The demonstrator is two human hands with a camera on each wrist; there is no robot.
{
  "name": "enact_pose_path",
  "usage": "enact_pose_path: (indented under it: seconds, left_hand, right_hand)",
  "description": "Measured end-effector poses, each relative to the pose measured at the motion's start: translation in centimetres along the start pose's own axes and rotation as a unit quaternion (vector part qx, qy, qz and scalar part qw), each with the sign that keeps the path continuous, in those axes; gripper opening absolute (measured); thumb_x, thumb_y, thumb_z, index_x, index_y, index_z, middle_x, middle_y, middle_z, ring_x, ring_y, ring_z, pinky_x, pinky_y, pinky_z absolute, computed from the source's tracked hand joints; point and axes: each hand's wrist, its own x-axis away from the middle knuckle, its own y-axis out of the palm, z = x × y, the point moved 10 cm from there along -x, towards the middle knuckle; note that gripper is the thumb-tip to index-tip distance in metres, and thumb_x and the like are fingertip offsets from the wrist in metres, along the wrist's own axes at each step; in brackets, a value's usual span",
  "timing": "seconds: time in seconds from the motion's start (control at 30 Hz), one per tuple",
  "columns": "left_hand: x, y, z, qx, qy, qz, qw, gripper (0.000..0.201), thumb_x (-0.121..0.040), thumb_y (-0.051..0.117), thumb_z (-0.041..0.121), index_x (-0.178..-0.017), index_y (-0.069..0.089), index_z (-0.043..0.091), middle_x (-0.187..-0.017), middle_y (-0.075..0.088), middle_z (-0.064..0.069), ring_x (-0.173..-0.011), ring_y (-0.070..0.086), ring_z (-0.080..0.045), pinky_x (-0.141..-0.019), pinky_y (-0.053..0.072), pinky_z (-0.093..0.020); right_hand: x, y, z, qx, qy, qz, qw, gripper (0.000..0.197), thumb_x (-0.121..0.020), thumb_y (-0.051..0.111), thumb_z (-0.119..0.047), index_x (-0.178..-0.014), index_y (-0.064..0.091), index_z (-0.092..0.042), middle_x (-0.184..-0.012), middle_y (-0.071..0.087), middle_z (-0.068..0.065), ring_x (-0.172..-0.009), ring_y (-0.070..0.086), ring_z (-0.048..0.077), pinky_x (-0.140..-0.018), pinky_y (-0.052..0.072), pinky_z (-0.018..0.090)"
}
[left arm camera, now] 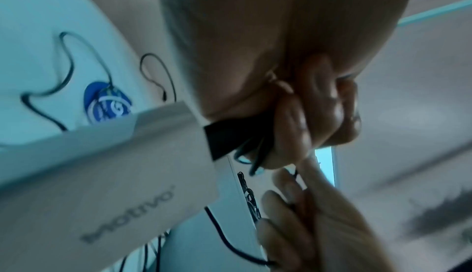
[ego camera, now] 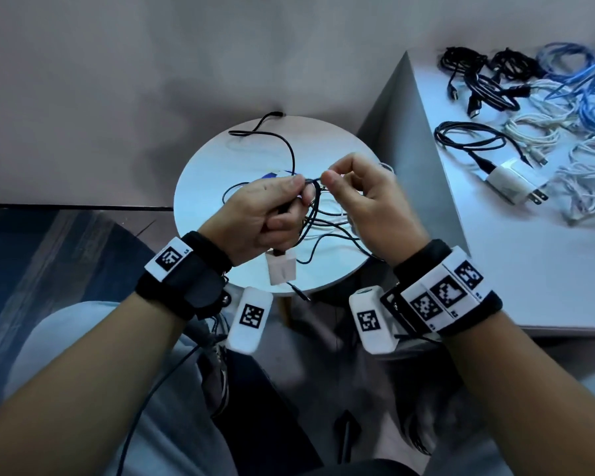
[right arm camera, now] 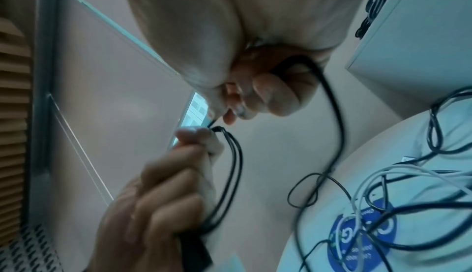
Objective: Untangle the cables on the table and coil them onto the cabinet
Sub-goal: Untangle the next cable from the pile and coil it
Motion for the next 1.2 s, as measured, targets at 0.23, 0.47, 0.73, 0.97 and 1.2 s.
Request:
enact_pose_path:
  seconds: [0.23, 0.47, 0.73, 0.97, 1.2]
  left_hand:
    - [0.0, -1.2, -0.1, 0.124, 0.014, 0.057, 0.991, 0.049, -0.105, 0.03, 0.031, -0.132, 0.054, -0.002, -0.041, 0.034, 0.008, -0.054, 0.062, -0.005, -0.06, 0.05, -0.019]
    - [0.1, -3.2, 0.9, 0.194, 0.049, 0.118, 0.973, 0.036, -0.107, 0.031, 0.022, -0.127, 0.053, 0.001, -0.103, 0.075, 0.01, -0.053, 0.057, 0.001, -0.047, 0.042, -0.011]
    - [0.4, -5.6, 2.1, -0.102, 0.096, 0.2, 0.97, 0.029, -0.111, 0.033, 0.015, -0.138, 0.04, 0.007, -0.112, 0.074, -0.009, -0.082, 0.075, -0.024, -0.074, 0.06, -0.031]
    - [0.2, 0.8, -0.5, -0.225, 0.027, -0.019, 0.974, 0.034, -0.102, 0.04, 0.025, -0.092, 0.071, 0.027, -0.058, 0.057, -0.003, -0.04, 0.04, -0.021, -0.043, 0.03, -0.027]
    - [0.3, 1.3, -0.2, 0.065, 0.009, -0.028, 0.997, 0.036, -0.105, 0.035, 0.033, -0.088, 0.06, 0.013, -0.046, 0.034, 0.009, -0.032, 0.028, -0.006, -0.038, 0.025, -0.024]
  right_hand:
    - [1.3, 3.2, 2.1, 0.013, 0.085, -0.082, 0.993, 0.022, -0.106, 0.041, -0.035, -0.111, 0.063, -0.036, -0.064, 0.043, 0.005, -0.042, 0.042, 0.011, -0.043, 0.049, 0.034]
    - [2.7, 5.0, 3.9, 0.025, 0.159, -0.173, 0.972, 0.029, -0.107, 0.037, -0.036, -0.125, 0.056, -0.022, -0.07, 0.044, 0.01, -0.033, 0.039, 0.004, -0.043, 0.052, 0.034]
    - [4.7, 8.6, 2.5, 0.235, 0.095, -0.302, 0.919, 0.038, -0.103, 0.046, -0.035, -0.086, 0.063, -0.006, -0.067, 0.051, -0.001, -0.065, 0.046, 0.017, -0.063, 0.036, 0.034]
    - [1.4, 2.3, -2.3, 0.013, 0.031, -0.159, 0.987, 0.015, -0.09, 0.06, -0.007, -0.075, 0.064, -0.006, -0.063, 0.061, -0.002, -0.057, 0.05, 0.003, -0.058, 0.042, 0.025]
    - [0.2, 0.4, -0.8, -0.087, 0.01, -0.029, 0.996, 0.015, -0.102, 0.056, -0.016, -0.088, 0.054, -0.018, -0.058, 0.041, -0.001, -0.039, 0.033, 0.015, -0.036, 0.028, 0.031]
